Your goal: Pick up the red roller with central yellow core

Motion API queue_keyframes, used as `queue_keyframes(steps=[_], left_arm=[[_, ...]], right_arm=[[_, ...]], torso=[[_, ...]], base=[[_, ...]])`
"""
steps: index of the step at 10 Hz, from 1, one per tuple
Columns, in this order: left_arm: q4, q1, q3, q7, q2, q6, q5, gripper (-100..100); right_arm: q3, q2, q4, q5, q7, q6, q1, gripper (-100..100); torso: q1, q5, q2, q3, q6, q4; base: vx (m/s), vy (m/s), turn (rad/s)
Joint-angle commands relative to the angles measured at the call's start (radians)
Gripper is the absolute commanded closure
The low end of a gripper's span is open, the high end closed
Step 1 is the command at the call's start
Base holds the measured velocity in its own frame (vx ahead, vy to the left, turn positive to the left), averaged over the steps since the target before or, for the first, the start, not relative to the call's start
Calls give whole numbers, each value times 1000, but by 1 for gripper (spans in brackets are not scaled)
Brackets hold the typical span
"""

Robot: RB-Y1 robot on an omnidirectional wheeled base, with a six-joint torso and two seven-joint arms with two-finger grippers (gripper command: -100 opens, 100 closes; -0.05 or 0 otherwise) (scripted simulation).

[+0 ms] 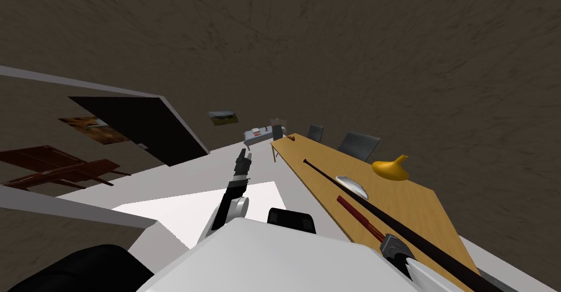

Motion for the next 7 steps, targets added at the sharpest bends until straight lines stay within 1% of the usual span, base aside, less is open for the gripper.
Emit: queue_keyframes(steps=[1, 2, 3, 5, 6, 7], left_arm=[[0, 0, 0, 0, 0, 0, 0, 0], [0, 0, 0, 0, 0, 0, 0, 0], [0, 0, 0, 0, 0, 0, 0, 0], [0, 0, 0, 0, 0, 0, 0, 0], [0, 0, 0, 0, 0, 0, 0, 0], [0, 0, 0, 0, 0, 0, 0, 0]], right_arm=[[0, 0, 0, 0, 0, 0, 0, 100], [0, 0, 0, 0, 0, 0, 0, 0], [1, -23, -30, -13, 6, 7, 4, 100], [3, -52, -68, -26, 12, 15, 13, 100], [2, -45, -59, -22, 9, 12, 13, 100], [2, -46, -62, -23, 10, 13, 14, 0]], torso=[[0, 0, 0, 0, 0, 0], [0, 0, 0, 0, 0, 0], [1, 1, 0, 0, 0, 0], [4, 2, 1, 1, 1, 1], [5, 2, 2, 1, 1, 1], [4, 2, 2, 1, 0, 1]], base=[[0, 0, 0], [0, 0, 0], [-2, 25, -82], [-6, 46, -89], [-5, 22, -15], [0, 0, 0]])
